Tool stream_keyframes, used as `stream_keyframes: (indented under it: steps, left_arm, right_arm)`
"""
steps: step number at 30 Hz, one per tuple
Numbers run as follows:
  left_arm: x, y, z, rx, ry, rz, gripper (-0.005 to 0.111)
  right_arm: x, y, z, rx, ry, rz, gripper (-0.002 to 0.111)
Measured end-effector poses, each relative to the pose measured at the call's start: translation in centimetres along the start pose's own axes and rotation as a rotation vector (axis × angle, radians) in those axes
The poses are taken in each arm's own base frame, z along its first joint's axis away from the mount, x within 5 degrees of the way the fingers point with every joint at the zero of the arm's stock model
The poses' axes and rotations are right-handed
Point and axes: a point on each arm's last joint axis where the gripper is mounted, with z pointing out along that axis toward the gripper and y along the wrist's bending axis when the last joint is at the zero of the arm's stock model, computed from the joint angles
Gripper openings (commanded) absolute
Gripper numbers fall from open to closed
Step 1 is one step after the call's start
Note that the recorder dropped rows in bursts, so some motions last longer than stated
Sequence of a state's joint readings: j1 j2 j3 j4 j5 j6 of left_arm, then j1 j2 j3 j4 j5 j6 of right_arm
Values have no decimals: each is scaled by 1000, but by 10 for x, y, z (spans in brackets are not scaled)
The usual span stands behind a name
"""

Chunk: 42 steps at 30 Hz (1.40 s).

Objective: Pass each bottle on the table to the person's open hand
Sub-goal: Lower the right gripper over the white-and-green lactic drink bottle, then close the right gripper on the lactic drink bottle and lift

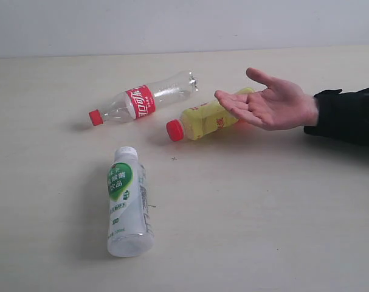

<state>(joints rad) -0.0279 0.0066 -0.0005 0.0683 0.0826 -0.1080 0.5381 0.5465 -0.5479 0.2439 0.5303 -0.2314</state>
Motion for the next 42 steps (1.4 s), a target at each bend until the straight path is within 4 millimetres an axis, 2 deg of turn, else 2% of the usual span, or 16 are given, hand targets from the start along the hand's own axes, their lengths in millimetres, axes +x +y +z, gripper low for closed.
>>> stream_keyframes:
  steps: [5,8,11,15,22,24,28,33,36,38,42]
  left_arm:
    - [0,0,0,0,0,0,0]
    - [0,0,0,0,0,0,0]
    - [0,0,0,0,0,0,0]
    - [0,0,0,0,0,0,0]
    - [0,0,0,0,0,0,0]
    - [0,0,0,0,0,0,0]
    - [0,0,0,0,0,0,0]
    - [0,0,0,0,0,0,0]
    - [0,0,0,0,0,0,0]
    - [0,0,0,0,0,0,0]
    - [0,0,0,0,0,0,0]
  right_arm:
    - [-33,3,39,-93,112,80,0]
    - [-43,8,70,-183,212,163,0]
    - [-42,12,99,-248,320,208,0]
    - [-36,27,130,-287,413,165,0]
    - [-26,59,174,-205,585,80,1]
    - [-25,65,185,-165,646,77,6]
    - [-26,81,209,-127,732,95,24]
    - [-25,100,233,-119,782,119,57]
    - [-22,113,244,-131,797,109,73]
    - [-19,121,250,-145,809,84,77]
    - [-13,134,256,-196,788,13,77]
